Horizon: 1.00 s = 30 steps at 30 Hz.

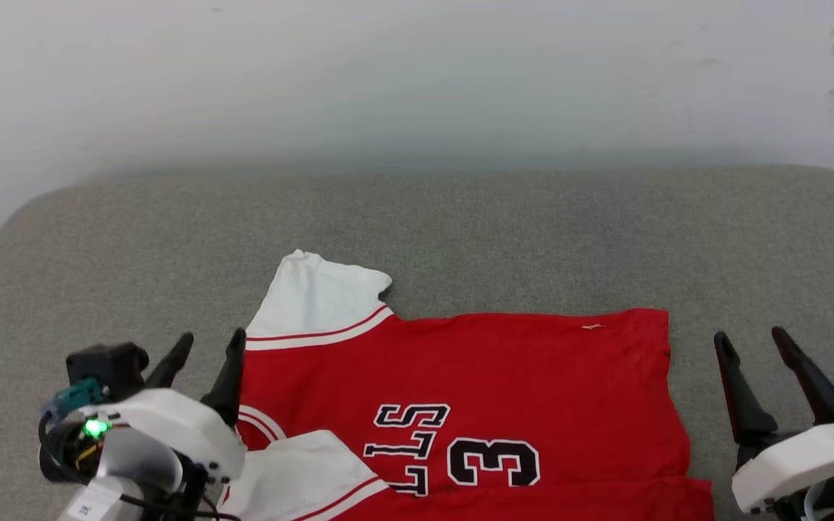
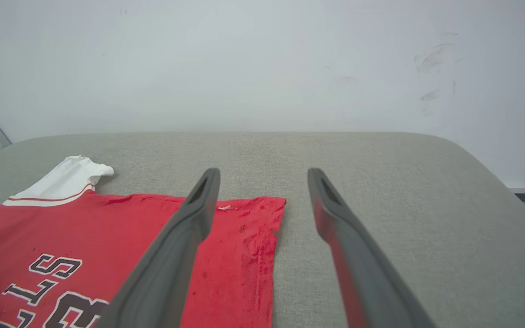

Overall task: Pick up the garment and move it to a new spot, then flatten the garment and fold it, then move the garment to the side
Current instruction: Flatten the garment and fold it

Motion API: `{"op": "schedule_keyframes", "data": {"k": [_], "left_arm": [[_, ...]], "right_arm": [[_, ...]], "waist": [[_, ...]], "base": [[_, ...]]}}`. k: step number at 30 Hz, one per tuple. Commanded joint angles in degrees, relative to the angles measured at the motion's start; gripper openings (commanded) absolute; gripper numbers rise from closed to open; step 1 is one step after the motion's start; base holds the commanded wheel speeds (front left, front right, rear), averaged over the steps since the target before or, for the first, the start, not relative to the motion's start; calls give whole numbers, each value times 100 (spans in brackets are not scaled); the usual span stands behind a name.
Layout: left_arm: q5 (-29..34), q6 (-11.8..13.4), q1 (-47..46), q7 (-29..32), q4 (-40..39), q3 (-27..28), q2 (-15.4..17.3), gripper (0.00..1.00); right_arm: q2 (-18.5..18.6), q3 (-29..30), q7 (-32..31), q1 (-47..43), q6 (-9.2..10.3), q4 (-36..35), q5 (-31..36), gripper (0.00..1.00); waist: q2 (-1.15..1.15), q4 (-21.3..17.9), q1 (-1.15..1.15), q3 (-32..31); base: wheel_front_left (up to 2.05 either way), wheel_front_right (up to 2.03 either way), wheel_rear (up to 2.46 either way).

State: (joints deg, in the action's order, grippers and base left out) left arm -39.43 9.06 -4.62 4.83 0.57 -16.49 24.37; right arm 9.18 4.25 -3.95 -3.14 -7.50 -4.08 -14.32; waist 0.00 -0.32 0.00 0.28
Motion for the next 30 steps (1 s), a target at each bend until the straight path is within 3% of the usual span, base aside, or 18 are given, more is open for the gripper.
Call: {"op": "schedule_keyframes", "data": {"k": [1, 7, 13, 17, 21, 26, 30], "left_arm": [[89, -48, -313, -166, 28, 36, -46, 100], [250, -208, -1308, -345, 405, 37, -79, 100], [121, -547, -2336, 106, 1083, -28, 28, 100], [-207, -807, -2977, 878, 1693, -84, 91, 100], [-519, -910, -3565, 1857, 2331, -112, 226, 100], [-809, -792, -4072, 3051, 2981, -129, 458, 100], [-849, -619, -4284, 3672, 3350, -190, 596, 100]], "right_arm": [[-37, -9, 56, 192, 3, -141, 56, 100], [-101, -110, 176, 681, 3, -468, 146, 100], [-143, -193, 283, 1103, 3, -511, 164, 100], [-181, -193, 333, 1278, 3, -449, 147, 100], [-220, -209, 355, 1381, 3, -333, 93, 100], [-292, -253, 427, 1445, 3, -169, 31, 100], [-321, -290, 478, 1479, 3, -25, -30, 100]], "waist": [[0, -79, 0, 304], [0, -253, 0, 1035], [0, -481, 0, 1552], [0, -599, 0, 1817], [0, -742, 0, 2017], [0, -926, 0, 2228], [0, -1054, 0, 2360]], "base": [[0, 0, 0], [0, 0, 0], [0, 0, 0], [0, 0, 0], [0, 0, 0], [0, 0, 0], [0, 0, 0]]}}
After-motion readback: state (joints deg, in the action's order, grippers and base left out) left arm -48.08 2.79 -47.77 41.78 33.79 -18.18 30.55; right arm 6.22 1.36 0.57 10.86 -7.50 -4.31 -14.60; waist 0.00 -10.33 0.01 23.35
